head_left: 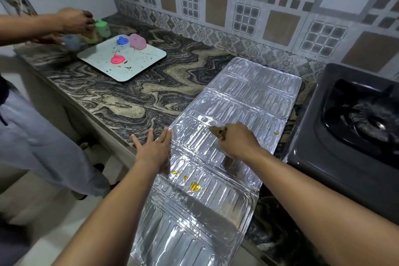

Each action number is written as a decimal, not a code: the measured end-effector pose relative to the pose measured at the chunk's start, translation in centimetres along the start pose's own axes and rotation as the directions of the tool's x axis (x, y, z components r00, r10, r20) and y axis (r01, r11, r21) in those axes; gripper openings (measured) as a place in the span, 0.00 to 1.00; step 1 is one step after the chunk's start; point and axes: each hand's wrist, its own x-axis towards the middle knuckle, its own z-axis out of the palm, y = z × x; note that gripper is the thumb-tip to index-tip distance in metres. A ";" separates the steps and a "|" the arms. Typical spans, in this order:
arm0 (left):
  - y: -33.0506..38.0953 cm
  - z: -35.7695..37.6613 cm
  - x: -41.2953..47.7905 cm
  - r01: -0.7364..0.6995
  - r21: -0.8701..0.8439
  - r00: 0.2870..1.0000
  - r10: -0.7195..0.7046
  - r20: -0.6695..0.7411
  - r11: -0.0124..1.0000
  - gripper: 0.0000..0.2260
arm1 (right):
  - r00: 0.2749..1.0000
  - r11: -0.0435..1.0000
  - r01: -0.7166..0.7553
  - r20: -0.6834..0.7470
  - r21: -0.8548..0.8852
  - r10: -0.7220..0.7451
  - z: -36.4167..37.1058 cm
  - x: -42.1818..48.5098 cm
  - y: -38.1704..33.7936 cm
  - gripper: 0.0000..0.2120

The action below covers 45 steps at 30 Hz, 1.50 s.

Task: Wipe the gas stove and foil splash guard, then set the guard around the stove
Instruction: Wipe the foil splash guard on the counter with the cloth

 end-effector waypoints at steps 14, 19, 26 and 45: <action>-0.4 1.2 0.7 0.000 0.007 0.999 0.000 -0.033 1.000 0.42 | 0.888 0.850 0.456 0.075 -0.265 -0.453 5.8 7.8 -4.2 0.30; -0.2 0.8 0.5 0.004 0.016 1.000 -0.004 0.015 1.000 0.53 | 0.908 0.831 0.419 0.147 -0.365 -0.393 4.6 5.2 -1.4 0.33; 0.0 0.1 0.1 0.020 0.015 0.999 -0.021 0.045 1.000 0.55 | 0.982 0.820 0.187 0.132 -0.541 -0.137 3.9 1.8 -0.1 0.29; 0.3 0.1 -0.2 0.025 -0.001 1.000 -0.025 0.014 1.000 0.53 | 0.905 0.870 -0.142 0.293 -0.473 0.308 -1.8 1.3 2.2 0.25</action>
